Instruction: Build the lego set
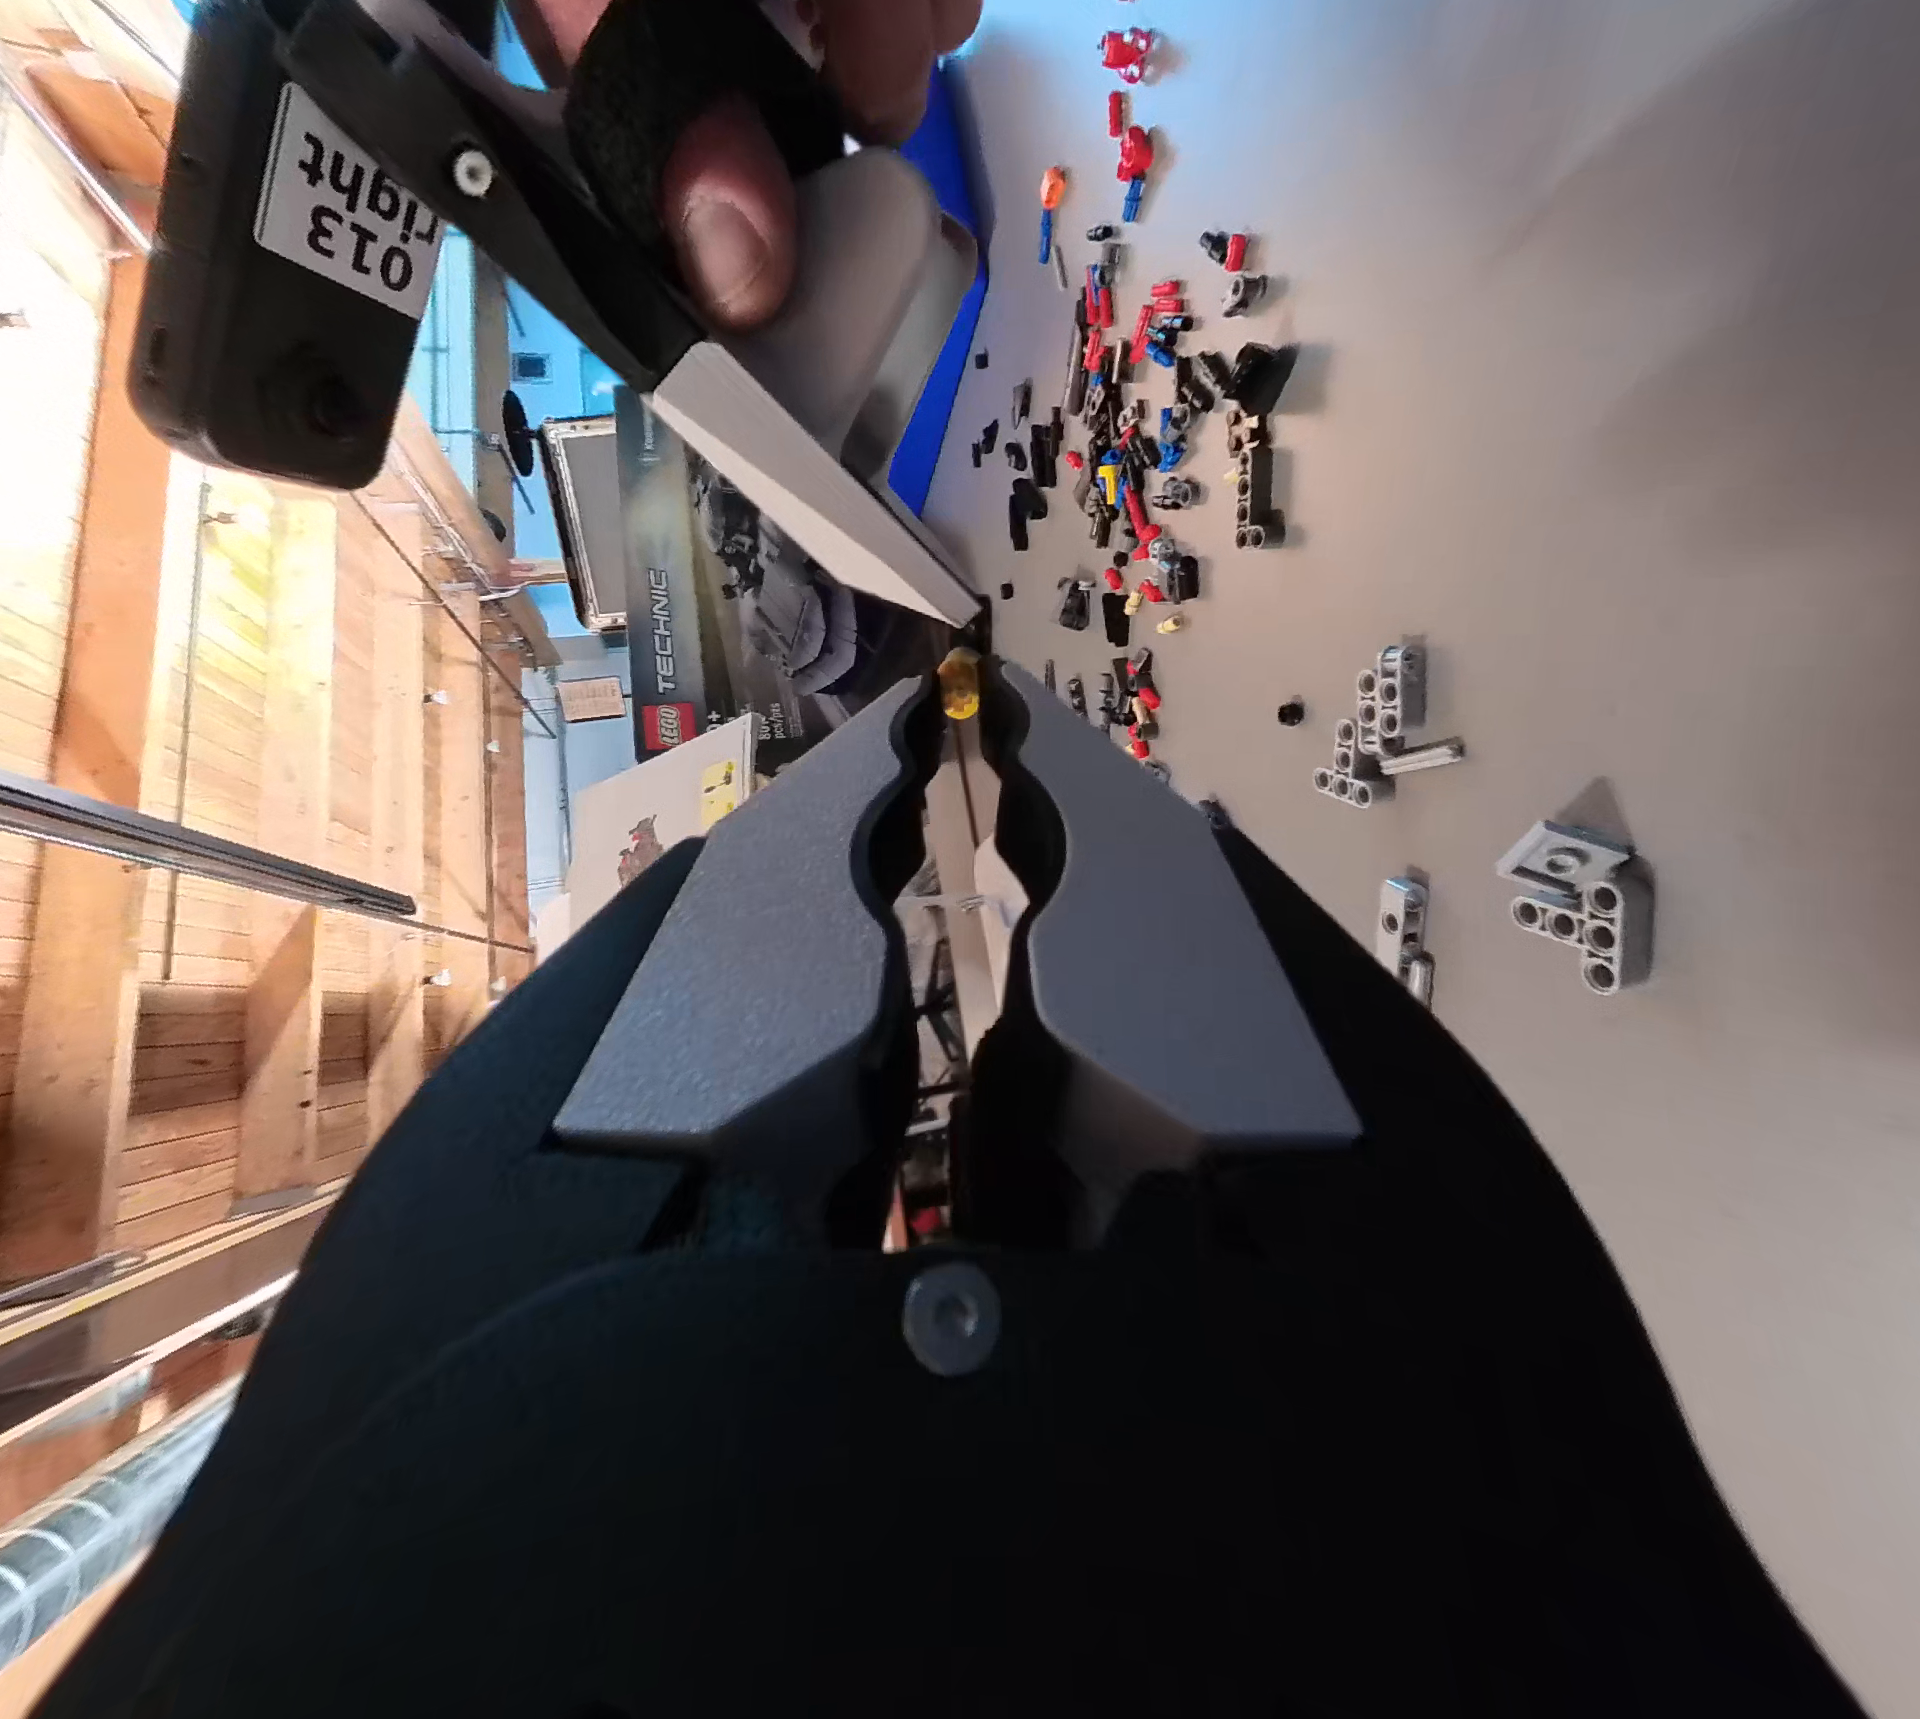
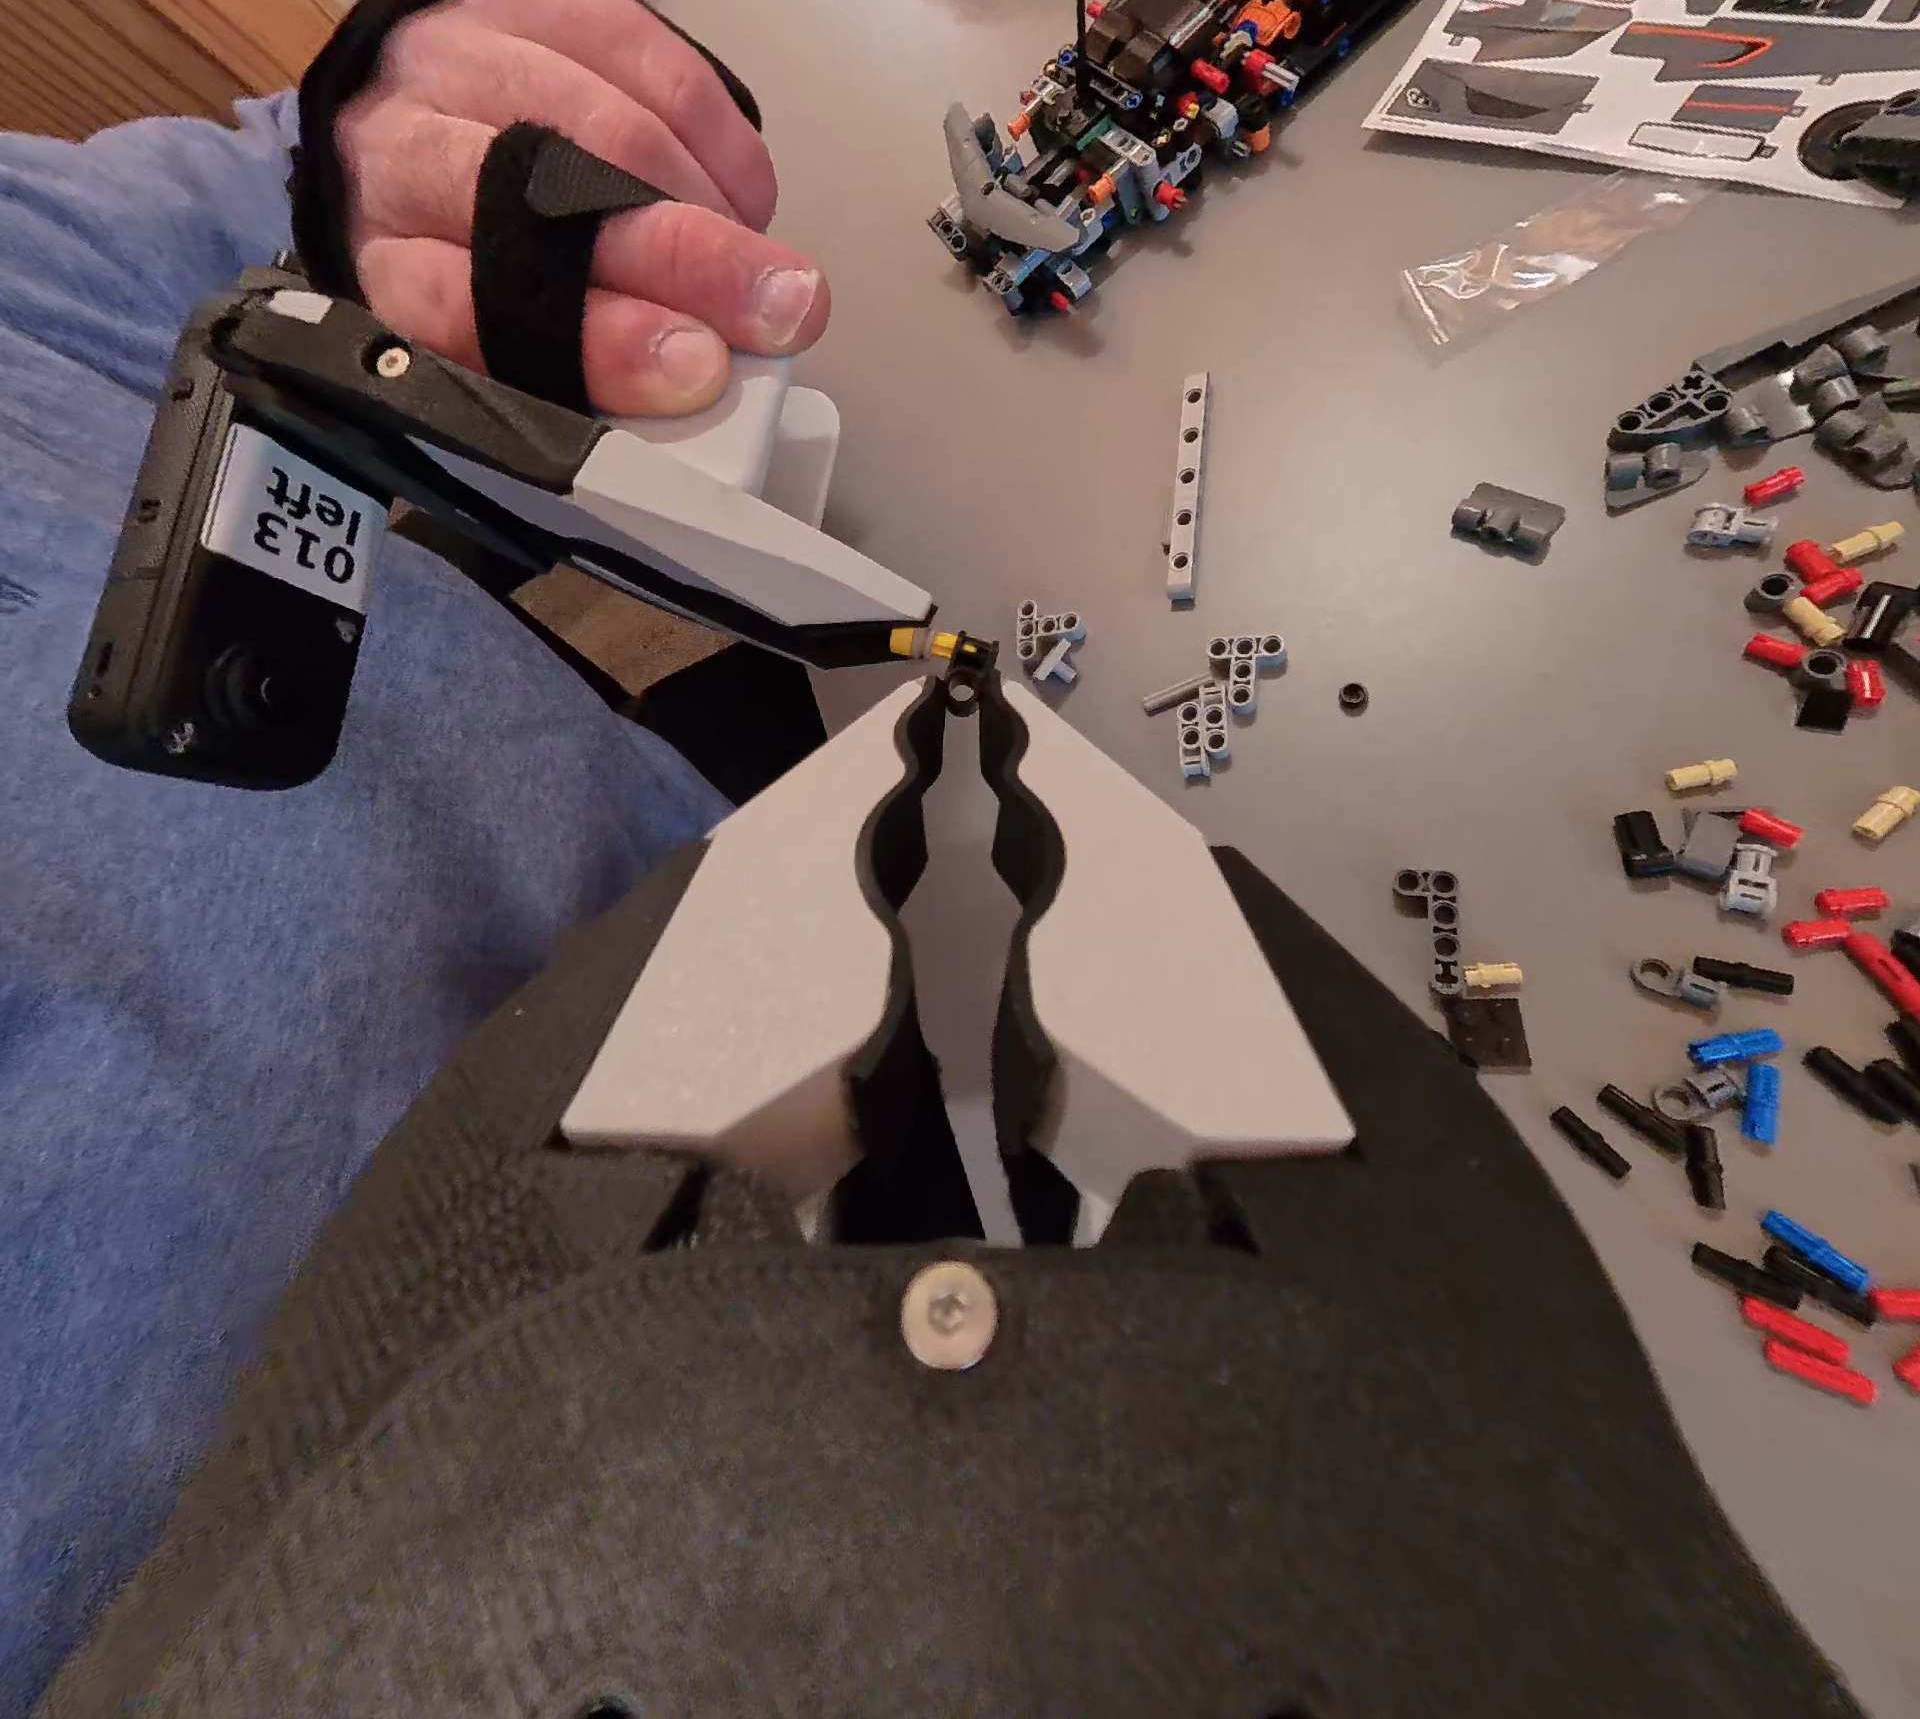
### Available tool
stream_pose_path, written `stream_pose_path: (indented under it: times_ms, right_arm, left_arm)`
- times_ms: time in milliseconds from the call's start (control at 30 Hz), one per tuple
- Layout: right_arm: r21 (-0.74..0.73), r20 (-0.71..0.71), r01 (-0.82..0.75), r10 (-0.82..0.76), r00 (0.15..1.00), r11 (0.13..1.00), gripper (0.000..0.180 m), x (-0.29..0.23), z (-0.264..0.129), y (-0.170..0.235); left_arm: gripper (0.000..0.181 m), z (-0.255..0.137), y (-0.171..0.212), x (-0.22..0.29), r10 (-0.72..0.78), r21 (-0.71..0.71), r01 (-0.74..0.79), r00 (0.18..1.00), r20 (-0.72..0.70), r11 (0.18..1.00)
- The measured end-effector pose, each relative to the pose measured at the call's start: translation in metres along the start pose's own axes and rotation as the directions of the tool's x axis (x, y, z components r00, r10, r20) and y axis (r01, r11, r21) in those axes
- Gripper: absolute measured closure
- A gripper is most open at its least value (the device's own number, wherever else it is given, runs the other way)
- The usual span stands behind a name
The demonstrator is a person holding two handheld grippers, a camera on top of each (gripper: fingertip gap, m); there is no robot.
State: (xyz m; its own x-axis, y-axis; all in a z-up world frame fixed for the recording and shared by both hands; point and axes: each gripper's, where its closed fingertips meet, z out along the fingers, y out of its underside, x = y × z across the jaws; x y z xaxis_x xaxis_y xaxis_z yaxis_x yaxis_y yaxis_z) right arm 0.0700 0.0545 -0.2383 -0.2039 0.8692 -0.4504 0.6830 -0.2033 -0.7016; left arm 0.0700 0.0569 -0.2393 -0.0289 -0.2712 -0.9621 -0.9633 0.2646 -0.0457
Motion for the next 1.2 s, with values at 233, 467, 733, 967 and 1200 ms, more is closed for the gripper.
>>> stream_pose_path:
  times_ms: [233,467,733,967,1200]
  right_arm:
    - [0.104,-0.061,0.025,-0.019,0.998,0.994,0.163,0.005,-0.006,-0.015]
    - [0.148,-0.128,0.103,-0.084,0.988,0.984,0.152,-0.011,-0.008,-0.022]
    - [0.178,-0.186,0.129,-0.095,0.978,0.976,0.155,-0.017,-0.015,-0.025]
    - [0.201,-0.191,0.157,-0.118,0.974,0.967,0.164,-0.020,-0.021,-0.026]
    - [0.247,-0.203,0.165,-0.116,0.972,0.955,0.164,-0.018,-0.027,-0.032]
  left_arm:
    - [0.175,0.003,0.007,-0.015,-0.002,-0.026,0.004,0.998,0.056,1.000]
    - [0.176,0.006,0.005,-0.026,0.015,-0.036,-0.011,0.995,0.094,0.999]
    - [0.176,0.003,-0.001,-0.033,0.034,-0.040,-0.030,0.995,0.097,0.999]
    - [0.176,0.003,-0.005,-0.038,0.031,-0.046,-0.027,0.995,0.096,0.999]
    - [0.176,0.004,-0.003,-0.046,-0.007,-0.062,0.013,0.995,0.097,0.998]
